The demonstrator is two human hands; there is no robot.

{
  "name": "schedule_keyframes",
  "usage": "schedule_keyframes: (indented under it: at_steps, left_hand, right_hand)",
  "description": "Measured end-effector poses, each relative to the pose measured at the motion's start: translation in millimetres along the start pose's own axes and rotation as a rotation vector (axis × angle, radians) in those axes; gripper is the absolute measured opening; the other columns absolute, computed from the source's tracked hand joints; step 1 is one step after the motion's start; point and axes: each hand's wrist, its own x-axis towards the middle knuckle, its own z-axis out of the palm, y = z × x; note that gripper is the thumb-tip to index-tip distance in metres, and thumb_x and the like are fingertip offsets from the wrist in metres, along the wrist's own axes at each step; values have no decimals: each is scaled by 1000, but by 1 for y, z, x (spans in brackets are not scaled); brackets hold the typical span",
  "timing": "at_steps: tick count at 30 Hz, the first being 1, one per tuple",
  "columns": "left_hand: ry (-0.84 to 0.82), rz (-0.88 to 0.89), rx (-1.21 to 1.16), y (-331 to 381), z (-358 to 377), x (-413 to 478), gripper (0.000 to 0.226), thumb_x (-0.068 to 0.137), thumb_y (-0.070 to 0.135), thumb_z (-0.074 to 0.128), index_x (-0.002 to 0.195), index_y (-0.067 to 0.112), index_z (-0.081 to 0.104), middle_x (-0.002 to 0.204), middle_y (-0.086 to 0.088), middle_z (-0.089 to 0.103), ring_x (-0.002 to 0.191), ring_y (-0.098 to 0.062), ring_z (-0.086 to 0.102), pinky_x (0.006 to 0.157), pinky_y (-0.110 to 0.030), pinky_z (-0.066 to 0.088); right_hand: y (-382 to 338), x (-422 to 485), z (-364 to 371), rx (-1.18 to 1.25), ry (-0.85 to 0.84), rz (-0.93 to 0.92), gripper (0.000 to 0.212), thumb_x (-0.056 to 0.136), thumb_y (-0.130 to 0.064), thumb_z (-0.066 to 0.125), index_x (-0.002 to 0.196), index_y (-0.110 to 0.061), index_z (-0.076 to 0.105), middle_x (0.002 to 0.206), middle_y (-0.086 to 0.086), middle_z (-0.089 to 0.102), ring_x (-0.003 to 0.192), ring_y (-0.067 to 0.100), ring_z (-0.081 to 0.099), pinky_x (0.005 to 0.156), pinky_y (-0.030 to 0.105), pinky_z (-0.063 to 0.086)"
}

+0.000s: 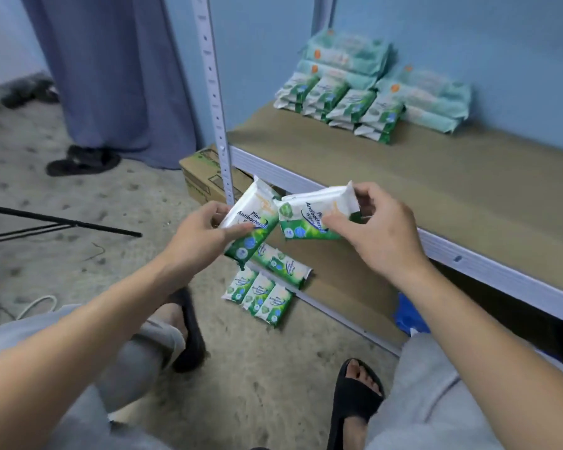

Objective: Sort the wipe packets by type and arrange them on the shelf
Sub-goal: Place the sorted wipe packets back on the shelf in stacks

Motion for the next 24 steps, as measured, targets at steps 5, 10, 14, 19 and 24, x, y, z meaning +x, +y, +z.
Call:
schedule_keyframes:
  at_steps: [5, 10, 14, 19, 24]
  left_hand:
    - [-15, 92, -92, 50, 7, 11, 29, 83, 24, 81, 106, 14, 67, 93, -3, 77, 78, -16, 75, 59, -22, 53]
    - [27, 136, -140, 94, 39, 40, 33, 80, 22, 83, 107, 17, 65, 96, -1, 76, 78, -16, 75, 68, -33, 60]
    - [-3, 124, -188, 114, 69, 61, 34, 79, 24, 83, 107, 17, 65, 92, 0, 77, 76, -17, 76, 74, -37, 61]
    - [-39, 90, -149, 126, 100, 80, 34, 79, 33, 83, 104, 19, 65, 91, 0, 77, 76, -16, 75, 77, -39, 61]
    - [-50, 114, 70, 126, 125, 87, 38, 74, 48, 83, 93, 22, 63, 80, 5, 75, 65, -7, 71, 68, -34, 57]
  right_hand:
    - [-19, 33, -22, 289, 213, 40, 39, 73, -26, 86, 105, -28, 63, 99, -9, 73, 90, 4, 70, 79, 25, 55]
    - [-4, 56, -43, 470, 373, 185, 39, 71, -28, 87, 104, -22, 65, 103, -3, 75, 93, 11, 72, 72, 27, 55]
    - [8, 73, -67, 529, 462, 253, 24, 75, -23, 83, 96, -18, 72, 92, -2, 77, 82, 14, 71, 71, 31, 54]
    - [34, 86, -91, 488, 413, 372, 17, 73, -29, 80, 86, -19, 77, 82, 1, 76, 73, 17, 64, 68, 35, 48]
    - [50, 90, -99, 321, 257, 470, 26, 74, -33, 81, 93, -16, 73, 87, 0, 76, 76, 15, 62, 64, 32, 46]
